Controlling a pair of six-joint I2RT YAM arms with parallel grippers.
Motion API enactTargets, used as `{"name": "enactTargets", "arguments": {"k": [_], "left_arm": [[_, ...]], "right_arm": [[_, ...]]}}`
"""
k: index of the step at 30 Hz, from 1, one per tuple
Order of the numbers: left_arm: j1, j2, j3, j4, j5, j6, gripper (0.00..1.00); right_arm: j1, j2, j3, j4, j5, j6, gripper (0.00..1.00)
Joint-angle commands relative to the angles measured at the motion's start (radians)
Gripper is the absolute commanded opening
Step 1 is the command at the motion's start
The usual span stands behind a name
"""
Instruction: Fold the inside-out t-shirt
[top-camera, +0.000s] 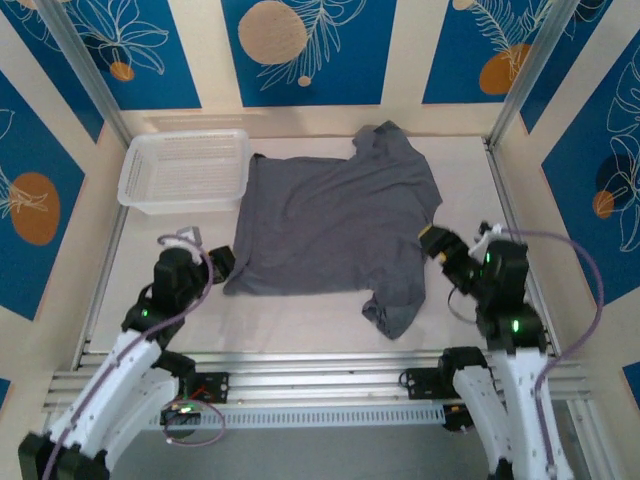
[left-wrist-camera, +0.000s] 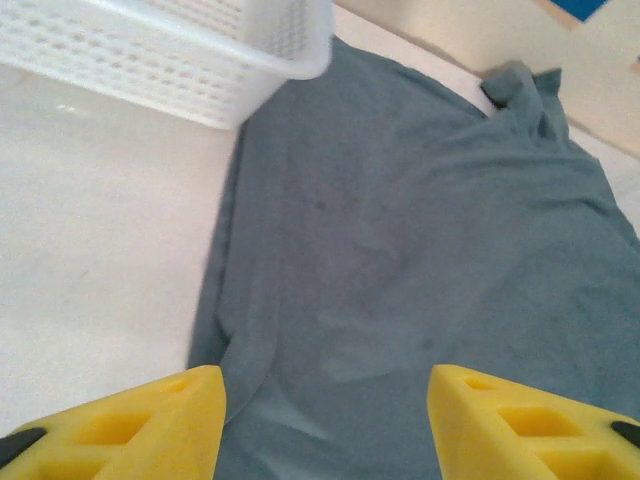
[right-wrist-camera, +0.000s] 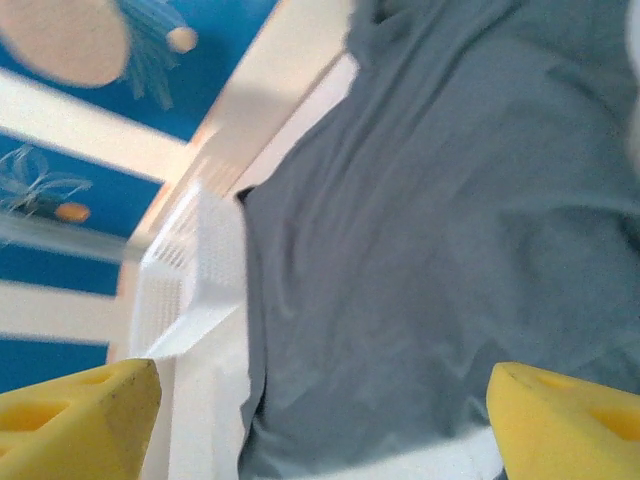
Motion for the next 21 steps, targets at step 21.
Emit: {"name": "enactTargets", "arguments": {"k": [21], "left_arm": [[-0.108, 0.775, 0.329, -0.059, -0.088, 0.124, 0.66]], "right_arm": [[-0.229, 1.466, 0.758, 0.011, -0.050, -0.224, 0.57]]}}
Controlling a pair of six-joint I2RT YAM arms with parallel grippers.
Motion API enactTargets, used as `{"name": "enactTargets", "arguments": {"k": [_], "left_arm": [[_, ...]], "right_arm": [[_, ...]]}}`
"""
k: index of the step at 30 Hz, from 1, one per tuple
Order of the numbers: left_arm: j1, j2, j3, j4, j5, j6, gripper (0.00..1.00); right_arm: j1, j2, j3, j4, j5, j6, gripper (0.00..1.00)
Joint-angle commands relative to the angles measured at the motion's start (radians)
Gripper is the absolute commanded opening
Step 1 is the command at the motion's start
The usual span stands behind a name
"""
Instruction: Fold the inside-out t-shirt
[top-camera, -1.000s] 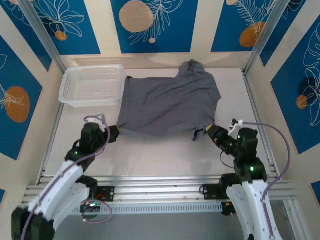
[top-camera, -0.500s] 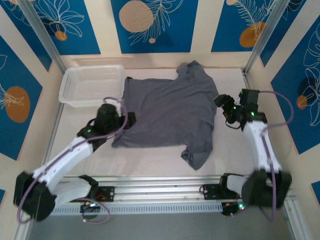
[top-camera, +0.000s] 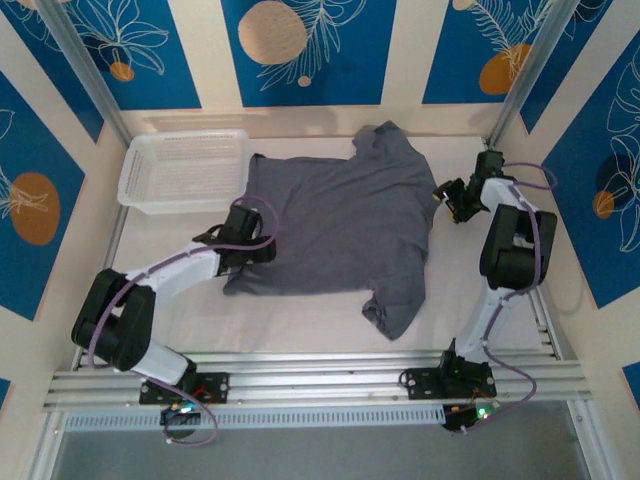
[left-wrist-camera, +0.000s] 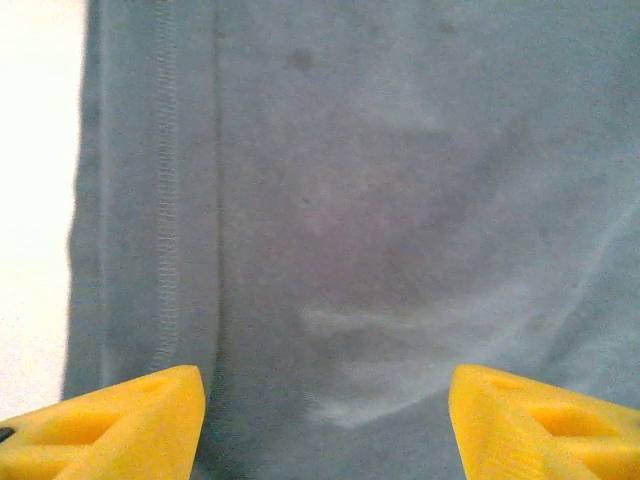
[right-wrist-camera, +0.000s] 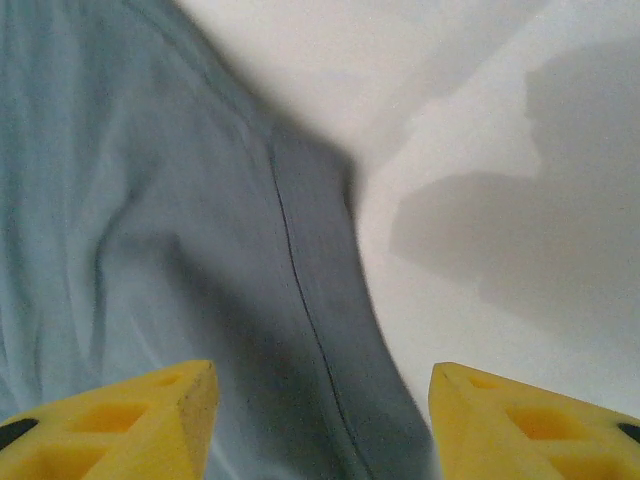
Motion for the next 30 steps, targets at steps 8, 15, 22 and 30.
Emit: {"name": "enactTargets", "arguments": {"k": [8, 15, 22, 30], "left_arm": [[0.055, 0.027, -0.023, -0.044, -0.019, 0.012, 0.67], [0.093, 0.019, -0.051, -0.062, -0.006, -0.017, 0.66], [0.099, -0.061, -0.085, -0.091, 0.012, 0.032, 0.66], [0.097, -0.067, -0.107, -0.072, 0.072, 0.033, 0.67]], "right_arm": [[0.021, 0.242, 0.302, -0.188, -0.006, -0.052, 0.44], [0.005, 0.218, 0.371, -0.202, 0.035, -0.059, 0.00], [0.000, 0.217, 0.581, -0.221, 0.112, -0.134, 0.00], [0.011, 0.464, 1.112, -0.535, 0.073, -0.231, 0.58]]}}
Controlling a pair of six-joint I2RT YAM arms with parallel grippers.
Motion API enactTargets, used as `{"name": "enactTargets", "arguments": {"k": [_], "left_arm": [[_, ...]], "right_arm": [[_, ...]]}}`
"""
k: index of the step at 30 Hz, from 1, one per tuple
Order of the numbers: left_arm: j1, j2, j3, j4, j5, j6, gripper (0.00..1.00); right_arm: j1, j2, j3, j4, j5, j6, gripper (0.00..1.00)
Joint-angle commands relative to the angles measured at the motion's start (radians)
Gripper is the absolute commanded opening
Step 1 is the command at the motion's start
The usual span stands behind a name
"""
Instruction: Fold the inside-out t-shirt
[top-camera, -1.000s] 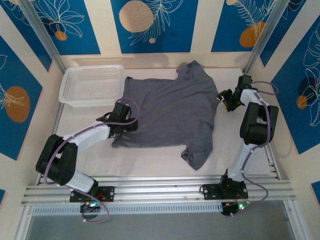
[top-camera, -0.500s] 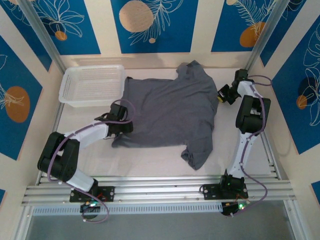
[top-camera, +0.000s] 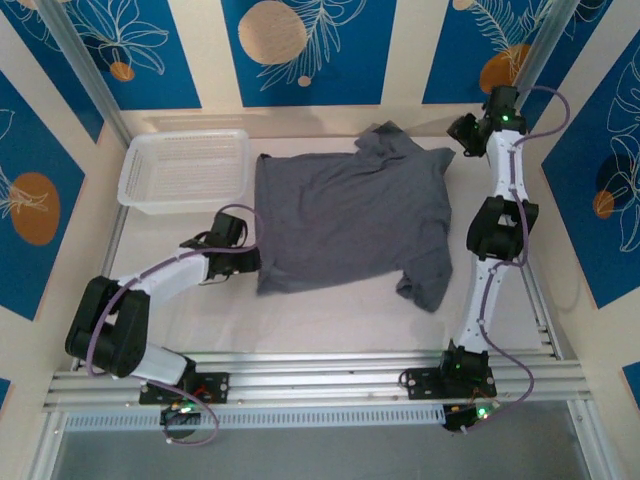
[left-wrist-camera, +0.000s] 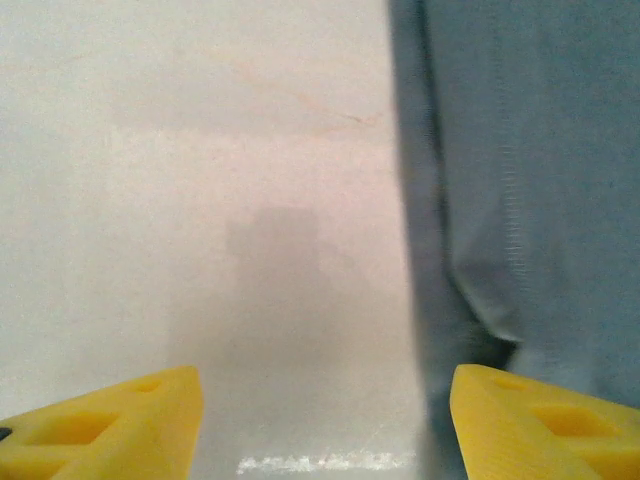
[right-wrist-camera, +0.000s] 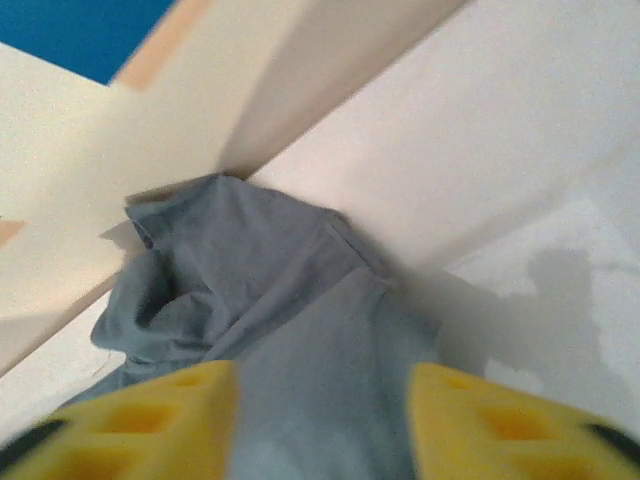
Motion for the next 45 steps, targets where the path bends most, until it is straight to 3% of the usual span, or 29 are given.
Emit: {"name": "enactTargets", "arguments": {"k": [1, 3, 8, 12, 16, 18, 24, 29, 31, 37, 39, 41, 42, 45], "left_arm": [[0.006, -0.019, -0.020, 0.000, 0.056, 0.008, 0.67], [0.004, -0.019, -0.021, 0.014, 0.096, 0.005, 0.67], [-0.043, 0.005, -0.003, 0.092, 0.298, -0.003, 0.69], [-0.117, 0.074, 0.045, 0.093, 0.320, -0.041, 0.76], [-0.143, 0.165, 0.082, 0.082, 0.237, -0.032, 0.76], [-0.143, 0.199, 0.092, 0.091, 0.247, -0.030, 0.67], [-0.143, 0.192, 0.075, 0.099, 0.240, -0.047, 0.02], [-0.134, 0.159, 0.066, 0.067, 0.210, -0.042, 0.00], [-0.127, 0.146, 0.064, 0.047, 0.199, -0.043, 0.00], [-0.081, 0.116, 0.030, 0.022, 0.173, -0.043, 0.00], [-0.071, 0.117, 0.023, 0.022, 0.174, -0.041, 0.00], [-0.060, 0.115, 0.017, 0.016, 0.171, -0.041, 0.00], [-0.056, 0.115, 0.014, 0.012, 0.167, -0.041, 0.00], [-0.038, 0.112, 0.007, -0.006, 0.147, -0.043, 0.00]], "right_arm": [[-0.010, 0.014, 0.042, -0.184, -0.044, -0.055, 0.58], [-0.032, -0.101, -0.108, -0.158, -0.085, -0.003, 0.58], [-0.084, -0.509, -0.831, 0.174, -0.093, 0.119, 0.57], [-0.173, -0.639, -1.150, 0.256, -0.159, 0.168, 0.56], [-0.174, -0.600, -1.218, 0.283, -0.217, 0.105, 0.53], [-0.163, -0.559, -1.195, 0.282, -0.237, 0.083, 0.48], [-0.120, -0.492, -1.110, 0.295, -0.249, 0.057, 0.31], [-0.096, -0.482, -1.064, 0.257, -0.230, 0.036, 0.03], [-0.076, -0.526, -1.074, 0.251, -0.210, 0.014, 0.00], [0.097, -0.636, -1.156, 0.247, -0.093, -0.063, 0.00], [0.146, -0.649, -1.167, 0.238, 0.065, -0.072, 0.01], [0.125, -0.657, -1.176, 0.232, 0.160, -0.022, 0.25], [0.095, -0.656, -1.173, 0.230, 0.130, 0.000, 0.37], [0.034, -0.630, -1.171, 0.233, 0.041, 0.013, 0.57]]}}
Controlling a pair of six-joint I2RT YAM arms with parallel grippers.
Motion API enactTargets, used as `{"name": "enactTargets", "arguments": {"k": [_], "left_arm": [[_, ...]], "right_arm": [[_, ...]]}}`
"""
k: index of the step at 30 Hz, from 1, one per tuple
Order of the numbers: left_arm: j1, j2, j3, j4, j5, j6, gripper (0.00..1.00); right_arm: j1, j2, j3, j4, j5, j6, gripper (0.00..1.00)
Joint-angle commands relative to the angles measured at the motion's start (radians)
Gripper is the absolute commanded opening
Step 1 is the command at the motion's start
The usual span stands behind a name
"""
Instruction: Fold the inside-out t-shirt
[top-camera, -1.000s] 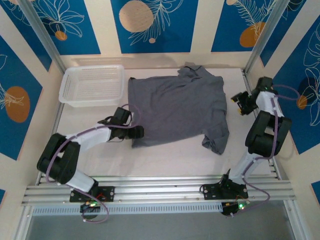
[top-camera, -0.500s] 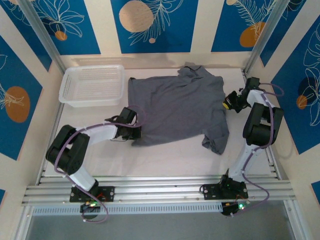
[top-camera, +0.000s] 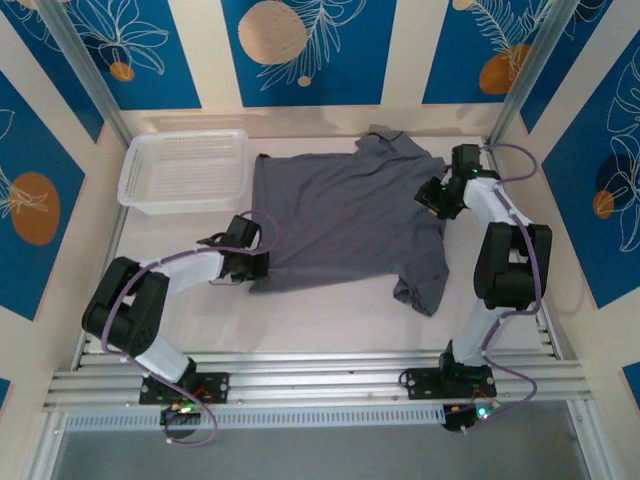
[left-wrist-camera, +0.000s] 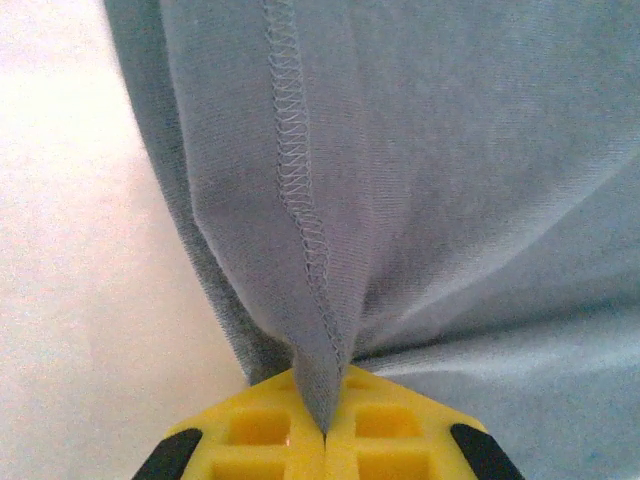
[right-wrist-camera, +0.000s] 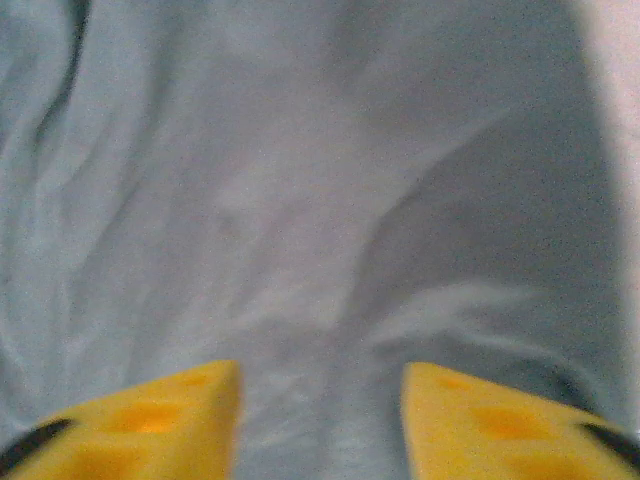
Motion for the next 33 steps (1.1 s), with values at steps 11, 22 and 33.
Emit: {"name": "enactTargets", "arguments": {"k": [11, 22, 33], "left_arm": [[0.034, -0.046, -0.026, -0.043, -0.010, -0.004, 0.00], [0.032, -0.038, -0.020, -0.048, -0.004, 0.004, 0.00], [0.034, -0.017, -0.025, -0.033, 0.011, 0.007, 0.00]], "right_arm": [[-0.094, 0.158, -0.009, 0.001, -0.092, 0.012, 0.33], [0.191, 0.182, 0.130, -0.197, 0.257, -0.131, 0.08], [0.411, 0.257, 0.302, -0.352, 0.433, -0.185, 0.58]]}}
